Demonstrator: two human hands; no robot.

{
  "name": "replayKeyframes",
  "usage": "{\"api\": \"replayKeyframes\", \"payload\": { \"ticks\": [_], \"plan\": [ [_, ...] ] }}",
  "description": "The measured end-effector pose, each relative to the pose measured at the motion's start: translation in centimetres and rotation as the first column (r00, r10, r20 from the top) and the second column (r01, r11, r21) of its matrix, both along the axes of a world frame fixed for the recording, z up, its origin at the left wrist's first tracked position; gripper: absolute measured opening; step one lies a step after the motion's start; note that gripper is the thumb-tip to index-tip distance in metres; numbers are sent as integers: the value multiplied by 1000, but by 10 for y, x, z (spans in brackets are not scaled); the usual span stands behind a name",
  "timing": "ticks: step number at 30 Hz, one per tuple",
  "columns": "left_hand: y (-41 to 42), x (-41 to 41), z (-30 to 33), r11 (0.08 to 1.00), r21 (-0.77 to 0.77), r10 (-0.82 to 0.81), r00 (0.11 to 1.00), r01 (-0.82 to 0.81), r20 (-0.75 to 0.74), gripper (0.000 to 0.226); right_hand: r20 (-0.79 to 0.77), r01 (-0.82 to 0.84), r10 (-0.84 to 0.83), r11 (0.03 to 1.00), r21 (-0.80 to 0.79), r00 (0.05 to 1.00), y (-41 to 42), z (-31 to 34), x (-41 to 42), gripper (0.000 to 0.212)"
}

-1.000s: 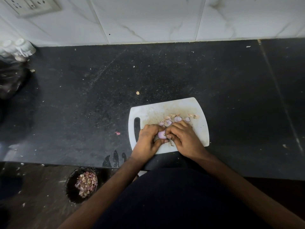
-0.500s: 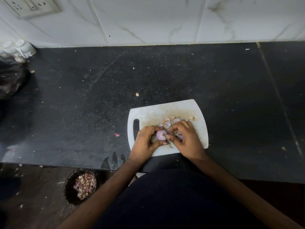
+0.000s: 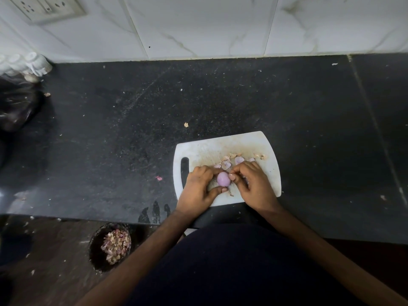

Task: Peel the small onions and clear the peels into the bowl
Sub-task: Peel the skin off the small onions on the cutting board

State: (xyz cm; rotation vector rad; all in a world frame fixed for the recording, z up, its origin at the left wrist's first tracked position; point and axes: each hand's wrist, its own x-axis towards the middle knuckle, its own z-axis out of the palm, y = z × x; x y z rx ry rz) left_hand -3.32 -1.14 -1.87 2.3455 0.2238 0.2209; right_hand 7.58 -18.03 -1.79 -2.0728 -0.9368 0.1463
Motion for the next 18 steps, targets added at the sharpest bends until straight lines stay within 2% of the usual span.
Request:
{"api": "replayKeyframes", "payload": {
  "ticks": [4, 9, 14, 16, 18],
  "plan": [
    [-3, -4, 0, 999, 35, -15, 999, 13, 47, 42, 69, -8, 19, 986, -166, 997, 3, -6, -1, 18],
    [-5, -7, 4, 999, 32, 14, 998, -15, 53, 39, 73, -52, 72, 967, -249, 995, 2, -5, 1, 21],
    [-4, -6, 0, 996, 85, 9, 999, -13, 43, 42, 97, 3, 9, 992, -126, 995, -1, -2, -7, 18],
    [-4, -5, 0, 995, 98, 27, 999, -30, 32, 42, 46, 12, -10, 999, -49, 999, -4, 1, -6, 16],
    [-4, -5, 1, 993, 117, 25, 999, -28, 27, 42, 10, -39, 39, 999, -6, 999, -4, 2, -4, 15]
  ]
}}
